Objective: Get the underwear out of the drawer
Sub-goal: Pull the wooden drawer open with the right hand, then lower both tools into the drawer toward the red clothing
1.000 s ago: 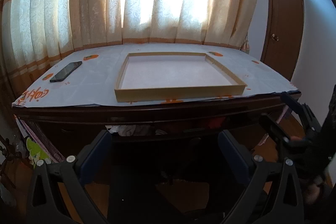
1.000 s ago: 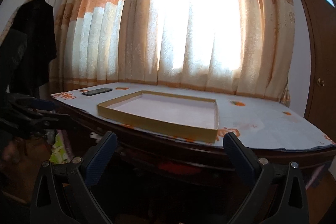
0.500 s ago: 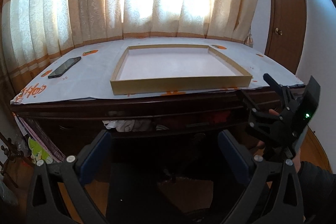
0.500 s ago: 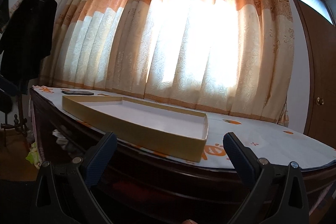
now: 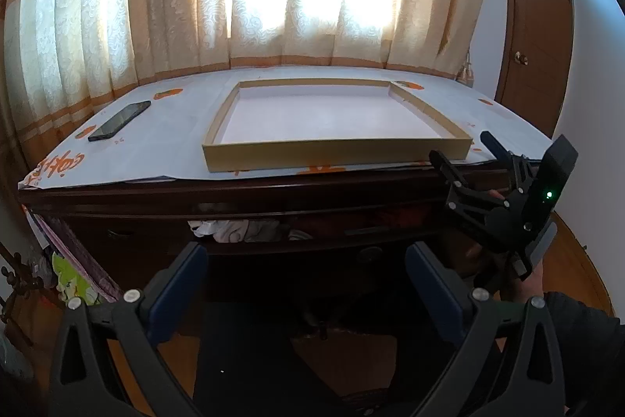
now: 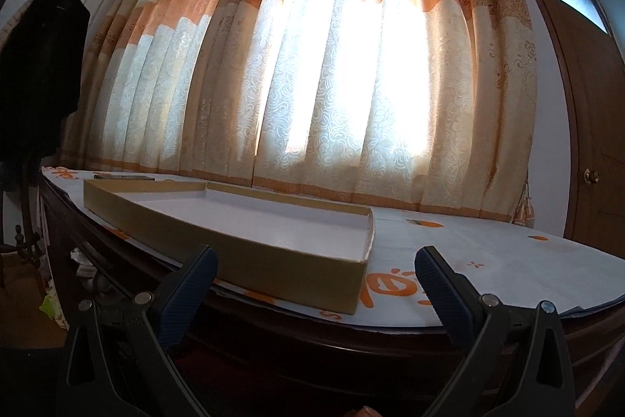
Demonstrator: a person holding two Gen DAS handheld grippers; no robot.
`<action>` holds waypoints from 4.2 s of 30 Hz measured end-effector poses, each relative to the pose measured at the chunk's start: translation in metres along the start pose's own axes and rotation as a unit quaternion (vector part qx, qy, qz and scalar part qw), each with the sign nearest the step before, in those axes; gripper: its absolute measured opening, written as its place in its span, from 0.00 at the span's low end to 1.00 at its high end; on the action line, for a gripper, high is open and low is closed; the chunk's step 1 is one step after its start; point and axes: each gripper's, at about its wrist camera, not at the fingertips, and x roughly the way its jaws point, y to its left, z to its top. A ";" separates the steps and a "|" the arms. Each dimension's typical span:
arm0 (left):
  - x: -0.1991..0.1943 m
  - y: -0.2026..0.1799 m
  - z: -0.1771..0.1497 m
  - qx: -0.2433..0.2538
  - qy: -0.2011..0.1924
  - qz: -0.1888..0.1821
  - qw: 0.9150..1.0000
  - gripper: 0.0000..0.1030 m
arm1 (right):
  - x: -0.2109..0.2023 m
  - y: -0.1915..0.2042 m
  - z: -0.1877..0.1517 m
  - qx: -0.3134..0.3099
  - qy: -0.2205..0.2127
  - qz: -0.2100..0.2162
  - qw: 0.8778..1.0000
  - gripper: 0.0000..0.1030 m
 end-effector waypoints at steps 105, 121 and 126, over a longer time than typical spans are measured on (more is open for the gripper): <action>-0.029 -0.004 -0.006 0.027 -0.040 -0.007 0.999 1.00 | -0.082 0.024 -0.011 -0.029 0.154 0.038 0.987 0.99; -0.020 0.001 -0.007 0.020 -0.026 -0.007 0.999 1.00 | -0.078 0.018 -0.011 -0.027 0.184 0.047 0.981 0.99; -0.018 0.004 -0.009 0.022 -0.021 -0.004 1.000 1.00 | -0.078 0.016 -0.010 -0.021 0.198 0.056 0.978 0.99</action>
